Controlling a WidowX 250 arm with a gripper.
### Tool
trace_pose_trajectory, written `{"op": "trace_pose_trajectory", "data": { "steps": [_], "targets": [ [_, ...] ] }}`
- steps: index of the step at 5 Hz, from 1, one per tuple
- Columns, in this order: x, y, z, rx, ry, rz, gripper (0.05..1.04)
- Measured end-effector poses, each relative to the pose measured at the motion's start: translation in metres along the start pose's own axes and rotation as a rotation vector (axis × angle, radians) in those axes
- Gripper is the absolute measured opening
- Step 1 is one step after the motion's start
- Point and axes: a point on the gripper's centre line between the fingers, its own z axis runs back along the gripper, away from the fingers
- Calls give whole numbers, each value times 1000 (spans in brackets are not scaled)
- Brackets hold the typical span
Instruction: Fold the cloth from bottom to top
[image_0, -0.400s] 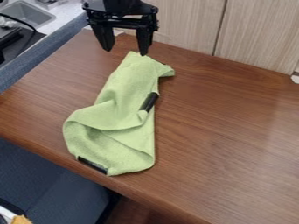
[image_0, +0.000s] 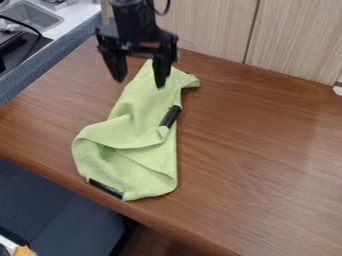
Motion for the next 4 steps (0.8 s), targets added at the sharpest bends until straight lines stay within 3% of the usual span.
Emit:
{"op": "trace_pose_trajectory", "data": {
  "steps": [2, 4],
  "targets": [
    [-45, -4, 9, 28, -39, 1, 1001],
    [-94, 1, -22, 108, -6, 101, 1001]
  ]
}}
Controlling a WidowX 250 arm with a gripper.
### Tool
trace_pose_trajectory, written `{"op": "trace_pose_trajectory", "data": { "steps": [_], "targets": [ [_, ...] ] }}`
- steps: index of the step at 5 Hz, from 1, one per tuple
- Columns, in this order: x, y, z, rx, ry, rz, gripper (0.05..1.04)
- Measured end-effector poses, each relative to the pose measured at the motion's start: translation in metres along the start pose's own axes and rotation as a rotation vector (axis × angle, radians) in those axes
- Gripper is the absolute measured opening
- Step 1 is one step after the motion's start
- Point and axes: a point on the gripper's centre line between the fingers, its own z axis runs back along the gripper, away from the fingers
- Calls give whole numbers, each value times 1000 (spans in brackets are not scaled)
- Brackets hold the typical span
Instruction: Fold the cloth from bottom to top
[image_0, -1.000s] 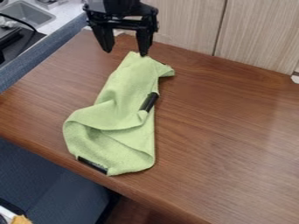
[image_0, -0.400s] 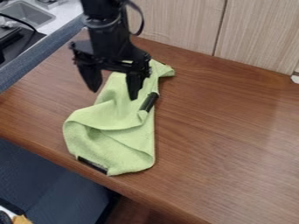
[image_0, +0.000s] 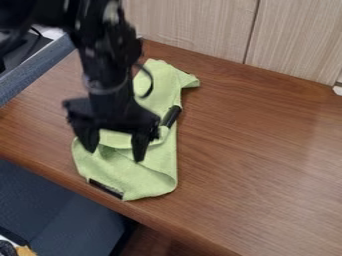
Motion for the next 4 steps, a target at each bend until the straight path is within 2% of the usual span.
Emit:
{"op": "trace_pose_trajectory", "data": {
  "steps": [1, 2, 3, 4],
  "targets": [
    [-16, 0, -25, 27, 29, 4, 1001],
    [-23, 5, -46, 84, 89, 29, 1001],
    [-24, 8, -55, 115, 99, 55, 1001],
    [-21, 4, -57, 140, 94, 26, 972]
  ]
}}
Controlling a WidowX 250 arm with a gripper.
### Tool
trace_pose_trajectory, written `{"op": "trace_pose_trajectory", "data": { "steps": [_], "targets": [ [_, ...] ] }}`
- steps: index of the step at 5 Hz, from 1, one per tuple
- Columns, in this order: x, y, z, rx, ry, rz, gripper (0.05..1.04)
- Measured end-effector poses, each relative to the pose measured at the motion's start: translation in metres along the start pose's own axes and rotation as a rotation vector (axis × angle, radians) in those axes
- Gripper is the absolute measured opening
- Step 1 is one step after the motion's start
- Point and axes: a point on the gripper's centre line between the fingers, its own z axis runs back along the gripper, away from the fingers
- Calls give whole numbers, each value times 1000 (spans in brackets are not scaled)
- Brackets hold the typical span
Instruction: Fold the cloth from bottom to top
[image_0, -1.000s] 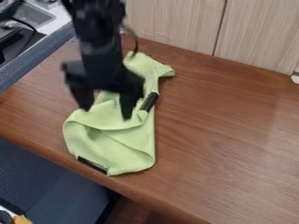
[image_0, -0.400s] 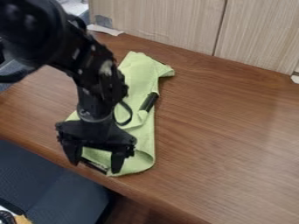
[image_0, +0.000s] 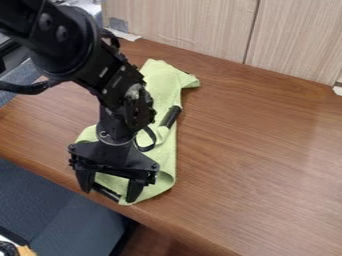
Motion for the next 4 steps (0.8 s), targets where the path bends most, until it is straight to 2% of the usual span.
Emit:
{"op": "trace_pose_trajectory", "data": {
  "steps": [2, 3, 4],
  "targets": [
    [3, -3, -1, 3, -14, 5, 470],
    [5, -3, -1, 3, -26, -4, 274],
    [4, -4, -1, -2, -18, -13, 147]
  ]
}}
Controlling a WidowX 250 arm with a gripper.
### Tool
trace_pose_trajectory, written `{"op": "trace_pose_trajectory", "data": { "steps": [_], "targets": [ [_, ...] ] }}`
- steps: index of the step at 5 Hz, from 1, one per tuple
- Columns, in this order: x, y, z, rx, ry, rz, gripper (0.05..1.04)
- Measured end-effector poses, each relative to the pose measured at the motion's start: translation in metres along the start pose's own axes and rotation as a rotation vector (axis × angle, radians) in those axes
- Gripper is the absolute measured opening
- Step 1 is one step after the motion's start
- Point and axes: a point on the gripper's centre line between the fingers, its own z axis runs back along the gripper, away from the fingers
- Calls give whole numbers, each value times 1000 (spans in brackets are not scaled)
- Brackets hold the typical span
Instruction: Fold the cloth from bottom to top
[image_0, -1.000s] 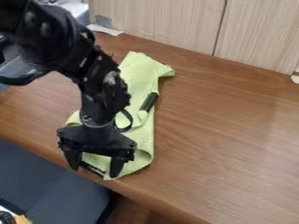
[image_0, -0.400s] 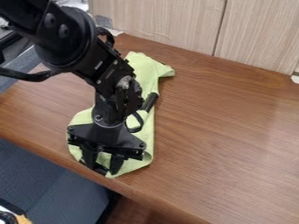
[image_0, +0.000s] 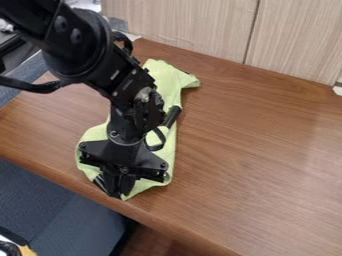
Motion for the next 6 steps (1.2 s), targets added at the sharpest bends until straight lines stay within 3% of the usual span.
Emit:
{"op": "trace_pose_trajectory", "data": {
  "steps": [1, 3, 4, 5, 6],
  "targets": [
    [-3, 0, 1, -2, 25, -41, 75],
    [9, 9, 47, -46, -21, -72, 64],
    [30, 7, 68, -83, -45, -60, 63],
    [72, -2, 89, -128, -83, -49, 63],
    [114, -11, 95, -156, -84, -39, 63]
  ]
}}
